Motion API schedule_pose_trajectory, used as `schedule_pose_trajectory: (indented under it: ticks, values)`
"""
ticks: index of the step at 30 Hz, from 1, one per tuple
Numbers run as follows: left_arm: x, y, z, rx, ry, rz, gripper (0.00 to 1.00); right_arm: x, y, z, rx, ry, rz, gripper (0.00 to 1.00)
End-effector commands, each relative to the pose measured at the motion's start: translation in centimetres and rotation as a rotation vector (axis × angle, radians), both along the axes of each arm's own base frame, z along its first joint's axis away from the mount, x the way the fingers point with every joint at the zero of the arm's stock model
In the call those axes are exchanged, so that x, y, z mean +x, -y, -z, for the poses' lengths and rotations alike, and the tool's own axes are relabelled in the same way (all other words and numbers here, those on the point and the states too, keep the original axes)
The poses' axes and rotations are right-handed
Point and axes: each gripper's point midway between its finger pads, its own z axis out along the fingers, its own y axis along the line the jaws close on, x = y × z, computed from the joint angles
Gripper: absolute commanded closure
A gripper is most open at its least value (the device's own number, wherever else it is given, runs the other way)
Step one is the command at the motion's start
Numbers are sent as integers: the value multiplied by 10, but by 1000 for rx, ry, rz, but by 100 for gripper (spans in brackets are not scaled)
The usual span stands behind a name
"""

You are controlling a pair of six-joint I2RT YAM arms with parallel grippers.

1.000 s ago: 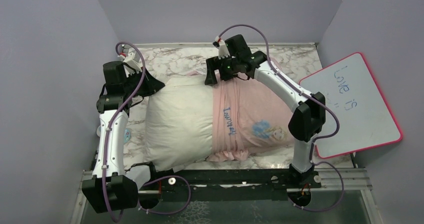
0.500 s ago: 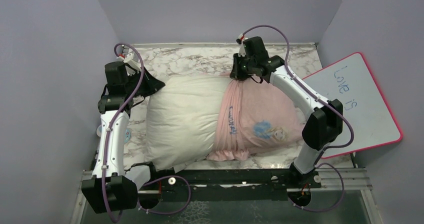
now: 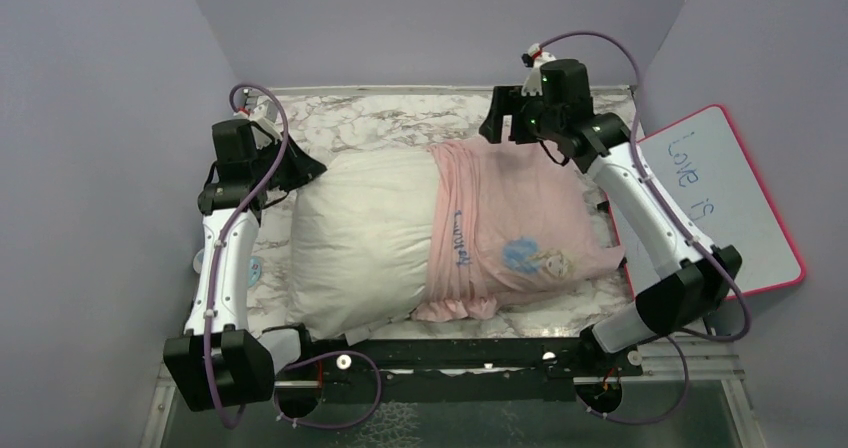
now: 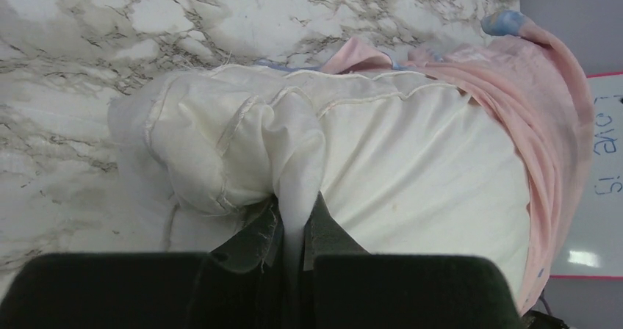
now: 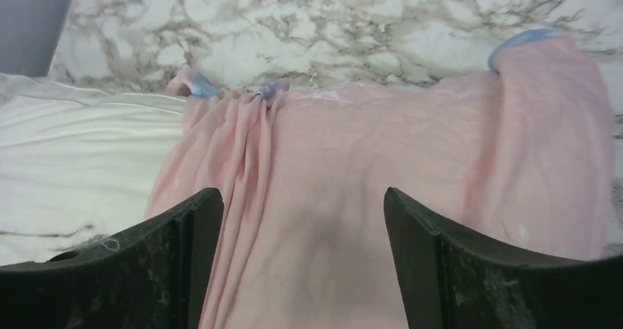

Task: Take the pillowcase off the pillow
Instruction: Remove the pillow from the pillowcase.

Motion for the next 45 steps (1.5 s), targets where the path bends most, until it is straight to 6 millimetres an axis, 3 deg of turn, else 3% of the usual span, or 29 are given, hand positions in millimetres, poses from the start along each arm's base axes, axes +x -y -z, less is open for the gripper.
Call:
schedule_pose_trajectory:
  ticks: [1, 5, 7, 9, 10, 13, 16, 19, 22, 26, 28, 30, 33, 36, 38, 42, 45]
  values:
    - [35, -18, -23, 51, 91, -49, 100, -15, 36, -29, -44, 102, 135, 13]
    - [79, -30, -30, 66, 89, -72, 100, -34, 44, -13, -32, 62, 155, 10]
    - [103, -37, -43, 63, 108, -83, 100, -48, 36, 2, 5, -3, 112, 9]
    - [125, -37, -59, 66, 152, -48, 94, -67, 16, 14, 68, -63, -10, 9]
    - [134, -38, -68, 65, 169, -51, 87, -77, 3, 18, 109, -88, -91, 9]
    - [152, -45, -82, 40, 184, -89, 43, -109, -27, 19, 253, -177, -283, 7]
    - [149, -38, -85, -9, 178, -72, 27, -127, -41, 17, 340, -200, -380, 6]
    - [130, -35, -85, -16, 177, -79, 22, -139, -53, 10, 359, -193, -460, 6]
    - [107, -27, -98, -31, 201, -90, 19, -154, -79, 10, 333, -193, -566, 6]
    - [77, 18, -104, -32, 220, 6, 18, -155, -111, 41, 221, -264, -546, 7]
    - [56, 43, -88, -24, 181, 54, 18, -153, -117, 57, 185, -303, -497, 9]
    - [32, 63, -71, -16, 156, 99, 18, -149, -115, 74, 152, -333, -424, 15]
    - [0, 77, -43, -7, 117, 158, 18, -135, -94, 98, 76, -339, -233, 23]
    - [-34, 84, -16, -21, 60, 214, 18, -108, -63, 114, -25, -259, -24, 28]
    - [-58, 88, -1, -42, 35, 240, 18, -89, -53, 116, -84, -188, 41, 29]
    - [-102, 97, 10, -108, 31, 305, 18, -55, -61, 106, -132, -115, 62, 30]
    - [-124, 96, 21, -137, 27, 311, 18, -57, -78, 92, -72, -143, 13, 30]
